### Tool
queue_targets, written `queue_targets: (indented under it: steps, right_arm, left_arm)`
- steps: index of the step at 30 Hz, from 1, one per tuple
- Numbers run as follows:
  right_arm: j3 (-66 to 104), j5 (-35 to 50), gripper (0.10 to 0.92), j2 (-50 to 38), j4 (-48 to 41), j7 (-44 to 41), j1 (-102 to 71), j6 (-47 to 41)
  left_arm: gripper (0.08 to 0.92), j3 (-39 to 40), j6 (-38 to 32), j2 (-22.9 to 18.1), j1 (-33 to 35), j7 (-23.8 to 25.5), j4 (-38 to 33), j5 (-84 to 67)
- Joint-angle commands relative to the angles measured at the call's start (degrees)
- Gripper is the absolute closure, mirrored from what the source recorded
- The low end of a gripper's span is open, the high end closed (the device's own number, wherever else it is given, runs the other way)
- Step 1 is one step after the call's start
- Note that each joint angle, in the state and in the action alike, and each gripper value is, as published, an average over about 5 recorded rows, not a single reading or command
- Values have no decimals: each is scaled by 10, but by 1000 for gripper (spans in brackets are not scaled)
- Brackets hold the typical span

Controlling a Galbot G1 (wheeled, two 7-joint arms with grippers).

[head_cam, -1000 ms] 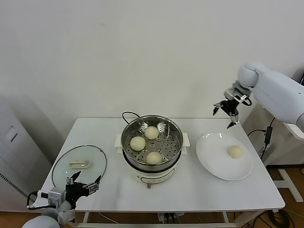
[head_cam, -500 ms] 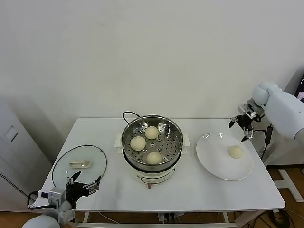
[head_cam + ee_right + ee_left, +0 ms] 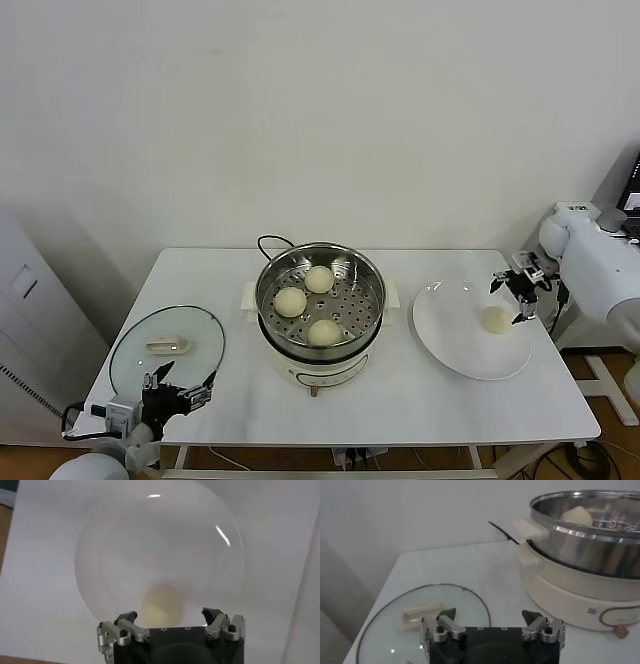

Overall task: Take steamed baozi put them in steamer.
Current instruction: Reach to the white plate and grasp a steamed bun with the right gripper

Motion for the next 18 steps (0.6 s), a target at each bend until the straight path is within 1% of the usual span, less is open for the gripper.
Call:
queue_targets:
  steps: [1,11,14,18]
  right_arm:
    - [72,-73,203,14,-38,59,-41,9]
    - [104,-101,213,30,-62,81,-50,1]
    - [111,-103,270,32,-68,78,-49,-1]
    - [119,-102,390,35,-72,73,-49,-4]
  left_arm:
    - [177,5,-1,1,-1,1,0,1]
    - [177,7,-3,0,2,1,-1,5]
    - [177,8,-3,-1,2,2,-2,6]
    - [177,10,-3,-2,2,1,-4,7]
